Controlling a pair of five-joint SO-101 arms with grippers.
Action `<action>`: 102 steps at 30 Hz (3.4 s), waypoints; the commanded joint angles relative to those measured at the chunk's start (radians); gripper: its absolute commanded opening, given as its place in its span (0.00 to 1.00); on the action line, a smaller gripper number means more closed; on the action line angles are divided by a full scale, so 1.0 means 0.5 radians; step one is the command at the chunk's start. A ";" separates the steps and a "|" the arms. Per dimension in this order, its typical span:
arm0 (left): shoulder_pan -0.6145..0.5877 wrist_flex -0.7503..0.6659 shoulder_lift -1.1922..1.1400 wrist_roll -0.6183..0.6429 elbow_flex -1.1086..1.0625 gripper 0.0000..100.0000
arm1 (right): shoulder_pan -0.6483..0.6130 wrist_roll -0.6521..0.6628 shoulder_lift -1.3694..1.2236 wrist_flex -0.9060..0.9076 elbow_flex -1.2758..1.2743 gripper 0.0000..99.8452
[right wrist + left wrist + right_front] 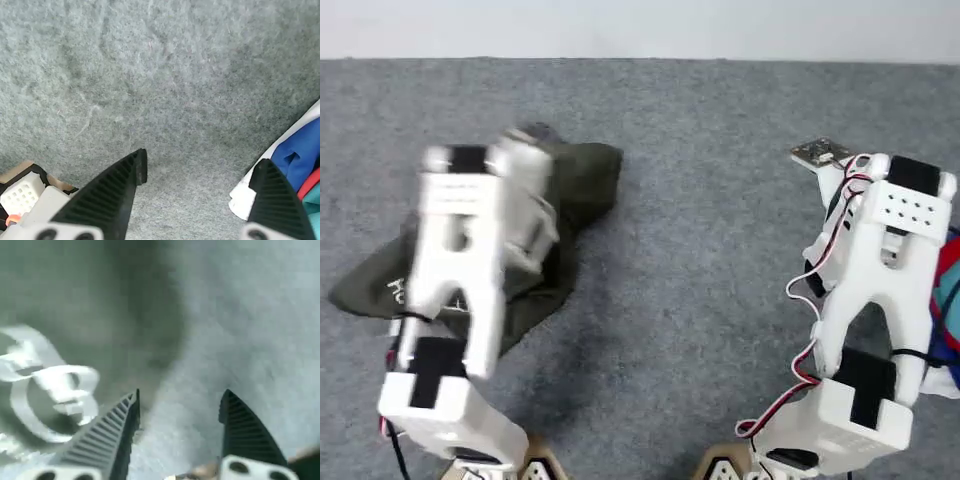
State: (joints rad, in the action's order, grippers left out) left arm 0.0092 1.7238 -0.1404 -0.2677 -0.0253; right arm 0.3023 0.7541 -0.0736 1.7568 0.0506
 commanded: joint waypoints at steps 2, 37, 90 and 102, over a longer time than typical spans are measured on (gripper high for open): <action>0.126 -0.071 0.021 -0.043 -0.195 0.25 | -0.005 0.006 0.091 0.066 0.006 0.34; 0.414 0.074 -0.270 -0.476 0.127 0.01 | -0.005 0.006 0.091 0.066 0.003 0.34; -1.083 0.061 1.316 -0.117 -0.532 0.20 | -1.643 -0.215 -0.152 -0.465 0.120 0.34; -1.562 0.061 1.320 -0.157 -0.769 0.20 | -1.729 -0.212 -1.560 -0.072 1.875 0.34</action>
State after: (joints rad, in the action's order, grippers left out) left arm -0.7104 1.7238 0.4933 -0.3337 -0.4028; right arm -0.5478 0.6559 -0.7104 1.6556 0.6920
